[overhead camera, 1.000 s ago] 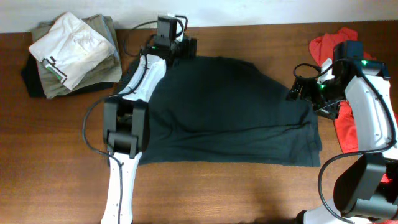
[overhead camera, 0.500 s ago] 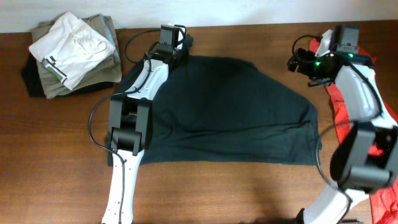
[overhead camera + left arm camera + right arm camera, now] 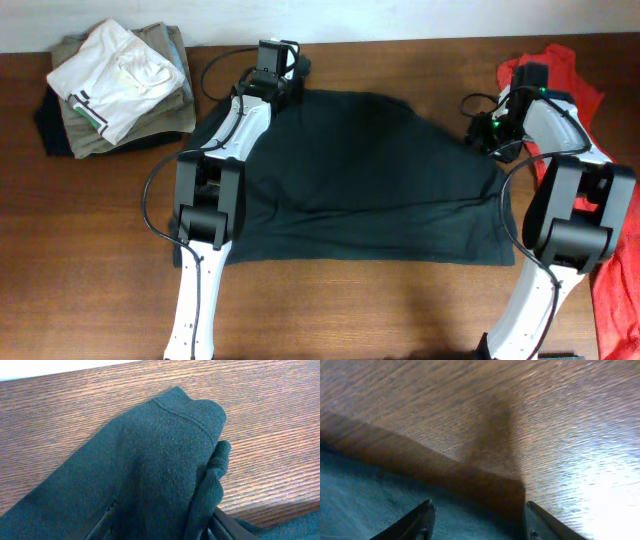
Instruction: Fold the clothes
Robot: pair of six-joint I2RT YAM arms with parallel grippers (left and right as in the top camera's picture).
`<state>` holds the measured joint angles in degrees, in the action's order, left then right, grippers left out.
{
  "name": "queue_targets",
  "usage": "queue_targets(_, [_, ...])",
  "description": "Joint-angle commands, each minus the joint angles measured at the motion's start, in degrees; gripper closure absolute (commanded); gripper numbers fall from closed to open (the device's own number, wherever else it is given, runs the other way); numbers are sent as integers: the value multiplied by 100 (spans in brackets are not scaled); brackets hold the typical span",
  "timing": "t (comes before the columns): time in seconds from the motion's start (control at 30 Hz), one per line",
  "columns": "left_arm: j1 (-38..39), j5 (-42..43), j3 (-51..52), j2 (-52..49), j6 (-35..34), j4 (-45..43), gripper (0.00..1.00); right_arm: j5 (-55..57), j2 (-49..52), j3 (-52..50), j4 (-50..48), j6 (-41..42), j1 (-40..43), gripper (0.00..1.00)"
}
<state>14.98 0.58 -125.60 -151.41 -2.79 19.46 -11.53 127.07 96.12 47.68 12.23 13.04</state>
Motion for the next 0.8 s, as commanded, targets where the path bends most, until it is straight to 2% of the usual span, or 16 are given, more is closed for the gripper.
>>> queue_targets(0.0, [-24, -55, -46, -94, -17, -103, 48, -247, 81, 96, -17, 20, -44, 54])
queue_targets(0.03, [-24, -52, -48, -81, -17, -173, 49, -243, 81, 96, -15, 17, -92, 65])
queue_targets(0.07, [-24, -42, -79, -61, -15, -188, 53, -138, 81, 96, -33, 22, -153, 91])
queue_targets(0.1, [-24, -44, -105, -24, -15, -186, 63, -33, 81, 96, -55, 24, -177, 96])
queue_targets(0.17, [-24, -44, -111, 352, -15, -72, 86, 24, 81, 98, -57, 24, -140, 96])
queue_targets(0.2, [-24, -46, -111, 662, -13, 81, 91, 20, 74, 98, -55, 24, -120, 96])
queue_targets(0.27, [-52, -66, -111, 1257, 155, 835, 93, 98, -17, 98, -35, 98, -68, 96])
queue_targets(0.33, [-103, -90, -111, 1847, 505, 1904, 96, 166, -330, 98, 140, 197, 13, 96])
queue_targets(0.47, [-166, -249, -109, 1989, 496, 3504, 92, 166, -498, 98, 581, 302, 13, 96])
queue_targets(0.5, [-170, -254, -109, 1989, 494, 4131, 87, 164, -592, 98, 715, 389, 11, 96])
queue_targets(0.57, [-173, -369, -109, 1987, 155, 5051, 87, 162, -922, 98, 1069, 479, 11, 96])
queue_targets(0.67, [-177, -562, -101, 1987, -50, 6199, 86, 170, -1499, 98, 2037, 446, 11, 96])
queue_targets(0.77, [-175, -533, 162, 1987, -66, 6804, 81, 402, -1646, 79, 3316, 258, -11, 96])
